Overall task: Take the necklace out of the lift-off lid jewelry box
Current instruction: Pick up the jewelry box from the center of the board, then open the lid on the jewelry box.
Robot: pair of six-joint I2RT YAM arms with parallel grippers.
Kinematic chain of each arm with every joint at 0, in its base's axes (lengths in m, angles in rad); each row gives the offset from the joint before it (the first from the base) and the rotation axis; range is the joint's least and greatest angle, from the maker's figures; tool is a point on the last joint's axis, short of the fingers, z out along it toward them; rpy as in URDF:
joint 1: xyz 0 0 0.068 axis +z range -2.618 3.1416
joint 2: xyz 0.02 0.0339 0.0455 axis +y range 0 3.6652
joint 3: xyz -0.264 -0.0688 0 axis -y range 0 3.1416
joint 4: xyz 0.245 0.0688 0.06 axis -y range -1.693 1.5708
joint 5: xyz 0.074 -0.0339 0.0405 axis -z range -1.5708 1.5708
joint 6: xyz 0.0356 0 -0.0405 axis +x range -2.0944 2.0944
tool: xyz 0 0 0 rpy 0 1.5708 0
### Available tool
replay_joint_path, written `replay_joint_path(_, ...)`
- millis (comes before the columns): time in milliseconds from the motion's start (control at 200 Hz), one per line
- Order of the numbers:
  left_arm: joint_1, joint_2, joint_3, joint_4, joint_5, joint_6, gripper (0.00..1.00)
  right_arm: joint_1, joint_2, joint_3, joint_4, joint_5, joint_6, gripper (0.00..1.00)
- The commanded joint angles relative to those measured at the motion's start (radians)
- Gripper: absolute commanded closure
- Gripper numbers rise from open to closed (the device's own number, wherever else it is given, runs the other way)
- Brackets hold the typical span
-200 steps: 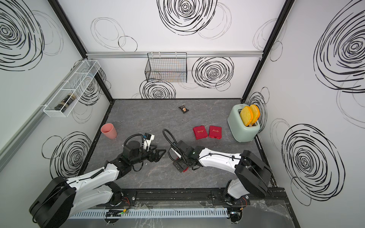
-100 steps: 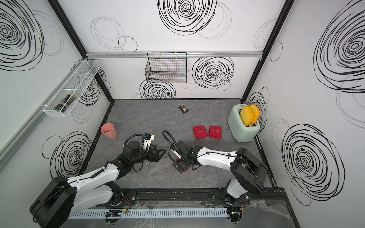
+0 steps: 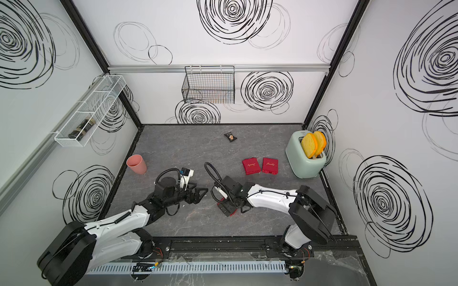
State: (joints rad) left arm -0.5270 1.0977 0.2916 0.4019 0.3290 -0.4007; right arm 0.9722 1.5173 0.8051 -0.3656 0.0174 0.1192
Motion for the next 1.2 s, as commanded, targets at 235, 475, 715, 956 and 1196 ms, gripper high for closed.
replay_joint_path(235,0.009,-0.015,-0.021,0.063,0.015,0.005,0.08,-0.05,-0.046,0.01,-0.001,-0.094,0.051,0.21)
replay_joint_path(475,0.002,-0.057,-0.084,0.278,0.188,-0.024,0.06,-0.205,-0.258,-0.093,0.16,-0.383,0.12,0.31)
replay_joint_path(715,-0.081,-0.067,-0.136,0.536,0.289,-0.13,0.0,-0.371,-0.448,-0.212,0.366,-0.713,0.223,0.34)
replay_joint_path(956,-0.172,0.133,-0.156,1.073,0.353,-0.39,0.02,-0.395,-0.537,-0.242,0.515,-0.93,0.293,0.33)
replay_joint_path(1196,-0.217,0.305,-0.126,1.318,0.337,-0.511,0.02,-0.394,-0.586,-0.238,0.543,-0.967,0.322,0.34)
